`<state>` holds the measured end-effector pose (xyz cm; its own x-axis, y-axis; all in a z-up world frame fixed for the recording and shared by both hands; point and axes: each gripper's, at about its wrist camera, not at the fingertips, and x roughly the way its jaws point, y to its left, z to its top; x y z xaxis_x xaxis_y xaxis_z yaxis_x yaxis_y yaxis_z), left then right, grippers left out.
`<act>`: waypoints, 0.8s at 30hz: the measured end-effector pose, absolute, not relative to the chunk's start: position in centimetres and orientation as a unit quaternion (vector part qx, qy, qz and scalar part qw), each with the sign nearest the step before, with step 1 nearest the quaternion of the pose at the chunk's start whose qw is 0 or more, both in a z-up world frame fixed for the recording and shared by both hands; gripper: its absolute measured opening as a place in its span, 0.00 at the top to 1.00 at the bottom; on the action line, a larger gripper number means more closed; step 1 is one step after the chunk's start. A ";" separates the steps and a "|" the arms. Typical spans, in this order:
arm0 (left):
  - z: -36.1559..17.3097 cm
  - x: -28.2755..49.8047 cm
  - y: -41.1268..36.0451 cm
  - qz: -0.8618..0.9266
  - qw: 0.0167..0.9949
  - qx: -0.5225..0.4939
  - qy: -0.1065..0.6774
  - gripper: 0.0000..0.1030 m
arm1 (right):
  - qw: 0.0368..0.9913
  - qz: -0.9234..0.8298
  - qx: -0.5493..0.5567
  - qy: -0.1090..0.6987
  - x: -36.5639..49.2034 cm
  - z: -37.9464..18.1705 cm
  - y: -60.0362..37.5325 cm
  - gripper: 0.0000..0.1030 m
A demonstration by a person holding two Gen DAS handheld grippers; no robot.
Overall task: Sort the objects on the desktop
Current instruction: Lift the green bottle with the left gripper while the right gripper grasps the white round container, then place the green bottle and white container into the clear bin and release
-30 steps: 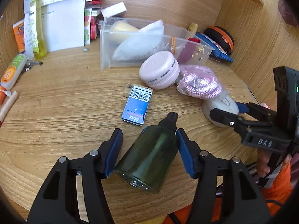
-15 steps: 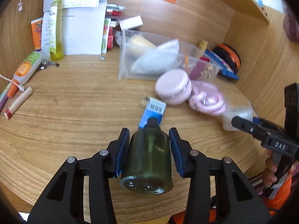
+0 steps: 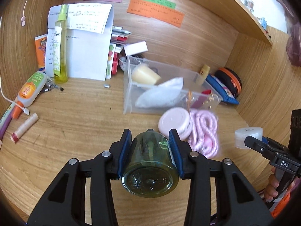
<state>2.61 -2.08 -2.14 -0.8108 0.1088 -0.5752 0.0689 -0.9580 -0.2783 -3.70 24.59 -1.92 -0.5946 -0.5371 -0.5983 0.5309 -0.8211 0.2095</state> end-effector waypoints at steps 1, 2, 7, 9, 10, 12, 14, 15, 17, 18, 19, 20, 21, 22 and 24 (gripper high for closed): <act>-1.9 2.3 -2.3 0.941 0.010 -0.303 -0.148 0.60 | 0.299 -0.894 0.333 -0.005 -3.9 -1.6 24.6 0.39; -1.7 2.2 -2.5 0.942 0.008 -0.300 -0.149 0.60 | 0.299 -0.896 0.329 -0.004 -4.1 -1.3 24.7 0.39; -0.4 0.7 -3.5 0.946 0.002 -0.286 -0.153 0.60 | 0.299 -0.901 0.313 -0.004 -5.4 -0.1 24.3 0.39; 0.2 0.0 -3.9 0.947 0.002 -0.281 -0.154 0.60 | 0.298 -0.904 0.307 -0.002 -6.1 0.4 24.1 0.39; 0.7 -0.5 -4.1 0.948 0.002 -0.277 -0.154 0.60 | 0.299 -0.905 0.303 -0.002 -6.6 0.7 23.9 0.39; 1.3 -1.1 -4.4 0.950 0.004 -0.273 -0.155 0.60 | 0.301 -0.905 0.300 -0.003 -7.4 1.1 23.7 0.39; 2.0 -2.0 -4.8 0.949 0.015 -0.269 -0.163 0.60 | 0.302 -0.907 0.294 -0.004 -8.3 1.8 23.4 0.39; 2.3 -2.4 -5.0 0.949 0.017 -0.267 -0.165 0.60 | 0.302 -0.909 0.289 -0.003 -8.8 2.1 23.2 0.39; 2.9 -3.4 -5.1 0.951 0.017 -0.262 -0.161 0.60 | 0.302 -0.911 0.281 -0.001 -9.7 2.7 22.8 0.39; 3.1 -3.7 -5.1 0.952 0.015 -0.260 -0.158 0.60 | 0.304 -0.911 0.279 -0.002 -10.1 2.9 22.6 0.39; 3.4 -4.3 -5.1 0.954 0.014 -0.258 -0.155 0.60 | 0.306 -0.910 0.278 -0.004 -10.7 3.1 22.4 0.39; 3.6 -4.7 -5.2 0.954 0.015 -0.257 -0.153 0.60 | 0.308 -0.910 0.278 -0.004 -11.3 3.3 22.1 0.39; 3.7 -5.1 -5.2 0.954 0.015 -0.256 -0.153 0.60 | 0.309 -0.910 0.276 -0.003 -11.8 3.5 21.8 0.39; 3.9 -5.6 -5.3 0.955 0.015 -0.255 -0.153 0.60 | 0.310 -0.910 0.274 -0.001 -12.2 3.6 21.6 0.39; 4.2 -6.8 -5.3 0.955 0.014 -0.255 -0.151 0.60 | 0.314 -0.910 0.270 0.003 -13.2 3.9 20.9 0.39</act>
<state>-6.76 -5.29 4.15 -0.8695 0.1047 -0.4826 0.0494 -0.9539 -0.2961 -13.21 20.86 3.90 -0.6571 -0.5704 -0.4929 0.5737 -0.8025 0.1639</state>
